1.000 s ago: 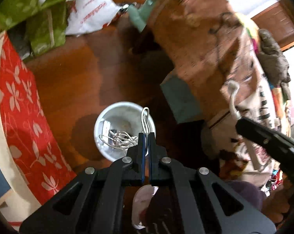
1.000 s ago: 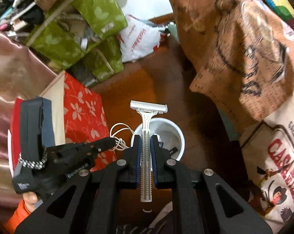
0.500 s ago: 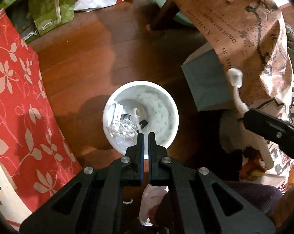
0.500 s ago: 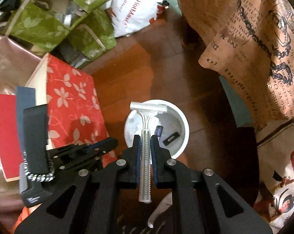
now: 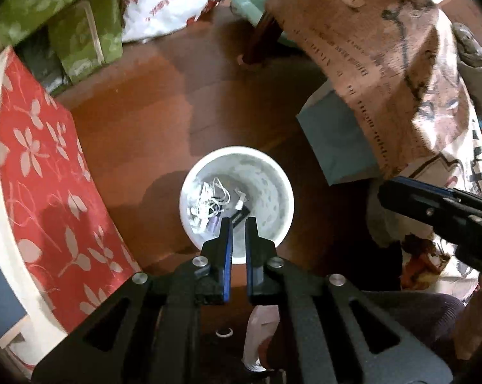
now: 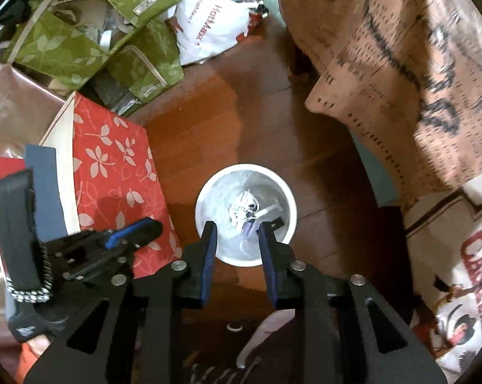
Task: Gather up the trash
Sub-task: 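Open both tools to drop the earphones and razor into the bin, then raise both empty tools back over the bed, then grasp the pink keychain with the right tool while the left tool grasps the tape roll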
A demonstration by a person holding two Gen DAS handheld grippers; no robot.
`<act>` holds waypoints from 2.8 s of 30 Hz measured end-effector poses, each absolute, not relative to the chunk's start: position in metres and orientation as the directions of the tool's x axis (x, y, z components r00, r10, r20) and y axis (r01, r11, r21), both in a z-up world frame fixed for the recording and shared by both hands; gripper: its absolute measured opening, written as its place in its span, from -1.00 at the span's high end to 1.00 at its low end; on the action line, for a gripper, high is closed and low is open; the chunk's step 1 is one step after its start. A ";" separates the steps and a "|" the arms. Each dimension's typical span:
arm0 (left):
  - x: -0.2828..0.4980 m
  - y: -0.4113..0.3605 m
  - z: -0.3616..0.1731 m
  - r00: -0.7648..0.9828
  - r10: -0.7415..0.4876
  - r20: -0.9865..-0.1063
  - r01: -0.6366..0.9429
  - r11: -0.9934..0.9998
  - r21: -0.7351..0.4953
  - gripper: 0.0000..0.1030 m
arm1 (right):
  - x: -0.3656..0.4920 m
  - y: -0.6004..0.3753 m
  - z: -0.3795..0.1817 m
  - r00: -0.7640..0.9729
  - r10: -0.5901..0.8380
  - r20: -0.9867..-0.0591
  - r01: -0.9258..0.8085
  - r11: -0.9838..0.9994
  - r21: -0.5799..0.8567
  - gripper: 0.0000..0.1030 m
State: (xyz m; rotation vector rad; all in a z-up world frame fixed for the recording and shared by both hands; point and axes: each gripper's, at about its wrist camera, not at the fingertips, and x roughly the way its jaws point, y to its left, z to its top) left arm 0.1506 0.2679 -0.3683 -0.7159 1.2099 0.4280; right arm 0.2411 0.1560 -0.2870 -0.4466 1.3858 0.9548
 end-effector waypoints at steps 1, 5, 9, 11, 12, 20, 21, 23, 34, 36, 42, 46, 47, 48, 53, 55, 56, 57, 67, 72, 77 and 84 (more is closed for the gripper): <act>0.151 0.266 -0.360 0.323 -0.057 -0.945 -0.641 0.721 -0.262 0.92 | 0.240 0.154 -0.282 -0.080 0.308 -0.948 -0.784 0.568 0.251 0.53; 0.155 0.258 -0.328 0.353 0.007 -0.936 -0.610 0.760 -0.225 0.82 | 0.241 0.142 -0.258 -0.028 0.351 -0.936 -0.800 0.554 0.232 0.53; 0.161 0.244 -0.291 0.401 0.056 -0.914 -0.573 0.794 -0.203 0.77 | 0.246 0.121 -0.230 0.026 0.408 -0.913 -0.799 0.558 0.227 0.53; 0.164 0.238 -0.277 0.417 0.073 -0.906 -0.557 0.808 -0.191 0.74 | 0.248 0.112 -0.217 0.056 0.432 -0.900 -0.797 0.563 0.220 0.53; 0.167 0.233 -0.268 0.426 0.082 -0.901 -0.546 0.817 -0.184 0.71 | 0.250 0.104 -0.208 0.078 0.446 -0.891 -0.796 0.566 0.214 0.53; 0.192 0.193 -0.213 0.496 0.125 -0.859 -0.471 0.870 -0.145 0.24 | 0.272 0.036 -0.152 0.240 0.547 -0.802 -0.746 0.632 0.208 0.04; 0.197 0.186 -0.206 0.505 0.130 -0.853 -0.457 0.879 -0.137 0.20 | 0.277 0.022 -0.144 0.270 0.553 -0.788 -0.736 0.647 0.201 0.04; 0.208 0.170 -0.195 0.518 0.129 -0.846 -0.426 0.896 -0.124 0.15 | 0.283 0.005 -0.135 0.308 0.556 -0.772 -0.720 0.667 0.193 0.04; 0.286 0.071 -0.151 0.579 0.063 -0.813 -0.216 0.973 -0.079 0.03 | 0.319 -0.103 -0.117 0.467 0.501 -0.729 -0.622 0.772 0.132 0.04; 0.300 0.054 -0.146 0.587 0.043 -0.808 -0.178 0.981 -0.078 0.03 | 0.330 -0.124 -0.120 0.489 0.476 -0.731 -0.591 0.797 0.124 0.04; 0.341 0.008 -0.140 0.600 -0.007 -0.800 -0.078 0.995 -0.067 -0.01 | 0.362 -0.182 -0.132 0.546 0.386 -0.743 -0.480 0.872 0.100 0.04; 0.369 -0.021 -0.146 0.591 -0.048 -0.805 -0.021 0.997 -0.075 -0.02 | 0.381 -0.215 -0.143 0.568 0.330 -0.754 -0.419 0.905 0.080 0.04; 0.373 -0.025 -0.148 0.588 -0.058 -0.807 -0.011 0.997 -0.079 -0.02 | 0.384 -0.220 -0.146 0.570 0.320 -0.757 -0.407 0.910 0.077 0.04; 0.380 -0.032 -0.150 0.583 -0.071 -0.809 0.003 0.996 -0.085 -0.02 | 0.389 -0.227 -0.150 0.573 0.304 -0.761 -0.391 0.918 0.073 0.04; 0.419 -0.067 -0.161 0.556 -0.133 -0.821 0.073 0.991 -0.112 -0.02 | 0.409 -0.252 -0.174 0.559 0.261 -0.787 -0.339 0.938 0.071 0.04; 0.432 -0.080 -0.163 0.551 -0.150 -0.821 0.103 0.988 -0.111 -0.02 | 0.415 -0.257 -0.182 0.554 0.252 -0.793 -0.330 0.942 0.069 0.04; 0.438 -0.086 -0.164 0.551 -0.156 -0.820 0.117 0.987 -0.110 -0.02 | 0.420 -0.259 -0.187 0.555 0.242 -0.796 -0.324 0.944 0.061 0.04; 0.444 -0.092 -0.165 0.551 -0.163 -0.819 0.132 0.985 -0.108 -0.02 | 0.424 -0.260 -0.191 0.557 0.237 -0.796 -0.323 0.945 0.056 0.04; 0.501 -0.119 -0.185 0.517 -0.217 -0.828 0.179 0.973 -0.144 -0.02 | 0.456 -0.253 -0.209 0.571 0.272 -0.774 -0.372 0.927 0.052 0.06; 0.524 -0.123 -0.190 0.499 -0.253 -0.829 0.186 0.965 -0.183 -0.02 | 0.462 -0.243 -0.221 0.575 0.248 -0.780 -0.393 0.919 0.003 0.47; 0.543 -0.132 -0.197 0.474 -0.306 -0.826 0.217 0.949 -0.227 -0.02 | 0.461 -0.246 -0.221 0.573 0.265 -0.775 -0.411 0.911 0.008 0.63; 0.565 -0.153 -0.210 0.416 -0.372 -0.830 0.243 0.925 -0.294 -0.02 | 0.451 -0.269 -0.220 0.535 0.318 -0.783 -0.399 0.912 0.097 0.63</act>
